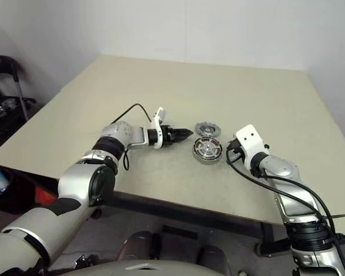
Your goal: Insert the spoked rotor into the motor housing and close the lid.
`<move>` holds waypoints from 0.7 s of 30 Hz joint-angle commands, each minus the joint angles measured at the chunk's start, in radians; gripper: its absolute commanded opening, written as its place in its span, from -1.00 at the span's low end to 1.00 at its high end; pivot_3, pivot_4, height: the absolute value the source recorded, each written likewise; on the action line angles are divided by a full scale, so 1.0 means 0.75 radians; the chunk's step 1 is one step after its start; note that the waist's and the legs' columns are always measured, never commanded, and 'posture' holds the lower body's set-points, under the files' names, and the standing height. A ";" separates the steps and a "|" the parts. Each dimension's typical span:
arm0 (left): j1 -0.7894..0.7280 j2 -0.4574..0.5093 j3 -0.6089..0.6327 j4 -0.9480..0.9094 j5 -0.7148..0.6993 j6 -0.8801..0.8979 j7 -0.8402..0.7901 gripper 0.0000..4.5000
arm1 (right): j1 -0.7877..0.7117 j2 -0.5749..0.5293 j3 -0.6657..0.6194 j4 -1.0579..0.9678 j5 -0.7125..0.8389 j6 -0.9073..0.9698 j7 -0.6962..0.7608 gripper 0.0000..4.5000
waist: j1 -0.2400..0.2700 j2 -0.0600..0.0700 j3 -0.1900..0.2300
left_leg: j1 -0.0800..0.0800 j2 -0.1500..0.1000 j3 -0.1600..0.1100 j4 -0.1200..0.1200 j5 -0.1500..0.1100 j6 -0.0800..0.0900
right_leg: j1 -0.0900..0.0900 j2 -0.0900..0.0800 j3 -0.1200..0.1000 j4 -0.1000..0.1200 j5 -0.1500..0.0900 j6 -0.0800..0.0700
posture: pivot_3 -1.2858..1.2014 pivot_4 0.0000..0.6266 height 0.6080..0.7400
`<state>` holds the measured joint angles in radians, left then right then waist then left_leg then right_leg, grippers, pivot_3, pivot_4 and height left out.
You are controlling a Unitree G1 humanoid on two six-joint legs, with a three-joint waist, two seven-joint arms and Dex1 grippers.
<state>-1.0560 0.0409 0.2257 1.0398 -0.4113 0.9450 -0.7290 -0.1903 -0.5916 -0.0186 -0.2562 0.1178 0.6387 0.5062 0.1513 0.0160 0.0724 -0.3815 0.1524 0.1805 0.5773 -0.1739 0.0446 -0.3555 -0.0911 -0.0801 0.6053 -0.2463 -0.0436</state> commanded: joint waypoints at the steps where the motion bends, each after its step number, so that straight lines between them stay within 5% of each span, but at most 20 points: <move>1: 0.061 0.022 -0.093 -0.145 0.048 -0.057 -0.057 0.05 | -0.071 0.036 0.045 -0.021 0.005 -0.036 0.015 -1.00 | 0.000 0.000 0.000 | 0.000 0.000 0.000 0.000 0.000 0.000 | 0.000 0.000 0.000 0.000 0.000 0.000 | 0.03 -1.00 1.00; 13: 0.291 0.120 -0.184 -0.438 0.076 -0.088 -0.039 0.05 | -0.135 0.229 0.183 0.384 -0.056 -0.179 -0.025 -1.00 | -0.008 0.000 0.000 | -0.001 0.001 0.001 0.000 0.000 -0.001 | -0.001 0.000 0.000 0.001 0.000 0.000 | 0.03 -1.00 1.00; 21: 0.437 0.155 -0.265 -0.610 0.124 -0.159 -0.019 0.05 | -0.128 0.157 0.139 0.176 -0.010 -0.228 0.066 -1.00 | -0.010 0.000 0.000 | 0.006 0.001 0.000 0.000 0.000 -0.002 | 0.005 0.000 0.000 0.001 0.000 0.000 | 0.03 -1.00 1.00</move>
<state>-0.7367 0.1433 0.0424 0.6149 -0.3370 0.8503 -0.7514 -0.2692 -0.4545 0.1050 -0.0671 0.1024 0.4750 0.5400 0.1439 0.0159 0.0723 -0.3773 0.1531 0.1809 0.5770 -0.1736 0.0433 -0.3525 -0.0908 -0.0795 0.6058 -0.2465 -0.0433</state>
